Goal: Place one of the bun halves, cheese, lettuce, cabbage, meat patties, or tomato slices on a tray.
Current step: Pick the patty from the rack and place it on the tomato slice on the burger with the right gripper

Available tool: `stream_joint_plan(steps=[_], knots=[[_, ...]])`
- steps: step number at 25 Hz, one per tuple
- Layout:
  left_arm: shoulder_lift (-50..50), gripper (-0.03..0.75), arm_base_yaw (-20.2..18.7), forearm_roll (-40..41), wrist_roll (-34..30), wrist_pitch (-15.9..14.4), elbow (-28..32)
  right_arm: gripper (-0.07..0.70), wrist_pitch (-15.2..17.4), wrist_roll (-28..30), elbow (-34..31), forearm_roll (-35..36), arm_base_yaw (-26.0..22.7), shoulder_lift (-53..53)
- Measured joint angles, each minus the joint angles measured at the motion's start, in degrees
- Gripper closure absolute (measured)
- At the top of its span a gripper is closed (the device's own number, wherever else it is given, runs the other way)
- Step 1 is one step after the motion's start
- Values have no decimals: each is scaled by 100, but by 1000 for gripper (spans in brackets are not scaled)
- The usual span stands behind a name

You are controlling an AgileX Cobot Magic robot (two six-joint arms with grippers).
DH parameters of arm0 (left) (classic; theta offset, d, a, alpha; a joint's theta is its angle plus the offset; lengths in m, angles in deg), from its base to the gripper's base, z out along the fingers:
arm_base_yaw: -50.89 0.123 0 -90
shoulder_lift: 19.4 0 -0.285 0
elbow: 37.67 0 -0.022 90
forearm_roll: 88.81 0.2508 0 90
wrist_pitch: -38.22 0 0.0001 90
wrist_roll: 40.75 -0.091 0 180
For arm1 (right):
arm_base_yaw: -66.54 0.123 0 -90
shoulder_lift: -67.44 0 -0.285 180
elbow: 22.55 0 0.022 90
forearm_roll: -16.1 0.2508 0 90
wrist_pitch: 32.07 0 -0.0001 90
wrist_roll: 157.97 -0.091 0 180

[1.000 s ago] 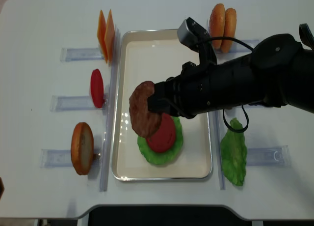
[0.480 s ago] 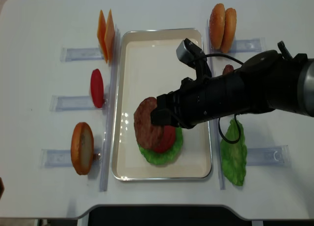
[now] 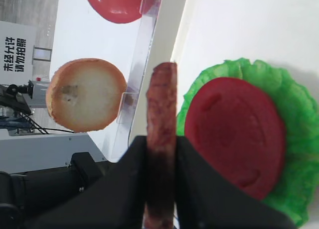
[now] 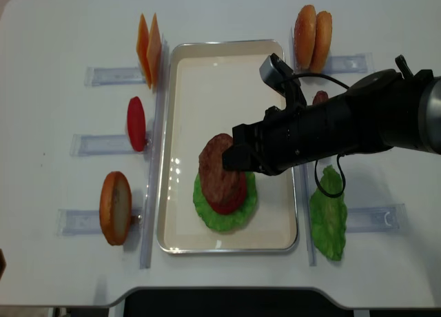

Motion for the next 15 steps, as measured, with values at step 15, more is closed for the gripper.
stream_joint_plan(steps=[15], knots=[[0,716,0,0,0,0,0,522,153,6,0,-23,-8,335]])
